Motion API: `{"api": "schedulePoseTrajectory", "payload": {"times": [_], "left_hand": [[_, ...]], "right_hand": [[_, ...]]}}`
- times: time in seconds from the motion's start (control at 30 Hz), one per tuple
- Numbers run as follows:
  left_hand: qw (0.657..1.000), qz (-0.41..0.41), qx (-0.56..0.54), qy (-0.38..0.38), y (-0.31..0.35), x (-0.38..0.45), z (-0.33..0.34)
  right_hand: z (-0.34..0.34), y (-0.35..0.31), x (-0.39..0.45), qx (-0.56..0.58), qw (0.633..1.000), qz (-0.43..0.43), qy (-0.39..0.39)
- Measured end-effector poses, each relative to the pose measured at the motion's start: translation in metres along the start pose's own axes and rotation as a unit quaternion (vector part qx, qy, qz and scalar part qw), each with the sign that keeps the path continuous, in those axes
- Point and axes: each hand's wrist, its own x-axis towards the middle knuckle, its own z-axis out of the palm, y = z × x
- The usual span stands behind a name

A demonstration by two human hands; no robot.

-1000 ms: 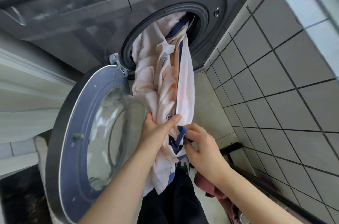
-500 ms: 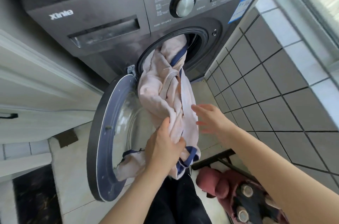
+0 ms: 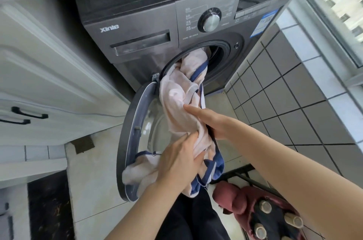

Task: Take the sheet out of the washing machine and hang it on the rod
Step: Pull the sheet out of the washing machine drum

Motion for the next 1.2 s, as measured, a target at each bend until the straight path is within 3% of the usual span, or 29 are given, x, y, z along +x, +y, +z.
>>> {"api": "schedulePoseTrajectory", "payload": {"times": [0.2, 0.37, 0.5, 0.57, 0.6, 0.63, 0.7, 0.77, 0.83, 0.93, 1.0, 1.1, 1.2], "left_hand": [[0.988, 0.117, 0.094, -0.024, 0.009, -0.021, -0.009], [0.974, 0.192, 0.118, -0.015, 0.012, -0.028, -0.007], [0.972, 0.193, 0.131, -0.001, 0.013, -0.033, -0.014], [0.974, 0.186, 0.128, 0.006, 0.012, -0.034, -0.018], [0.975, 0.184, 0.127, 0.011, 0.013, -0.034, -0.020], [0.974, 0.185, 0.128, 0.017, 0.012, -0.034, -0.022], [0.970, 0.200, 0.133, 0.024, 0.012, -0.035, -0.023], [0.963, 0.227, 0.147, 0.018, 0.012, -0.038, -0.023], [0.952, 0.259, 0.160, 0.009, 0.012, -0.040, -0.021], [0.955, 0.262, 0.136, -0.002, 0.008, -0.044, -0.017], [0.967, 0.228, 0.109, -0.025, 0.007, -0.044, -0.019], [0.990, 0.084, 0.002, -0.115, 0.010, -0.046, -0.033], [0.970, -0.057, -0.162, -0.171, 0.000, -0.044, -0.032]], "right_hand": [[0.003, 0.003, -0.003, -0.142, 0.978, -0.025, 0.149], [0.008, 0.005, -0.008, -0.273, 0.941, 0.058, 0.190], [0.007, 0.012, 0.010, -0.472, 0.847, 0.039, 0.240], [0.014, 0.009, 0.000, -0.493, 0.834, 0.005, 0.247], [0.017, 0.006, -0.009, -0.473, 0.848, 0.010, 0.237], [0.017, 0.003, -0.014, -0.411, 0.884, 0.032, 0.219], [0.009, -0.001, -0.019, -0.200, 0.966, 0.131, 0.100], [0.001, 0.001, -0.022, -0.048, 0.984, 0.171, -0.014], [-0.002, 0.004, -0.020, 0.012, 0.985, 0.155, -0.080], [0.005, 0.003, -0.019, -0.008, 0.990, 0.126, -0.060], [0.012, -0.003, -0.025, -0.036, 0.996, 0.086, -0.003], [0.015, -0.016, -0.034, -0.045, 0.994, -0.024, 0.093], [0.009, -0.028, -0.046, -0.023, 0.988, -0.088, 0.121]]}}
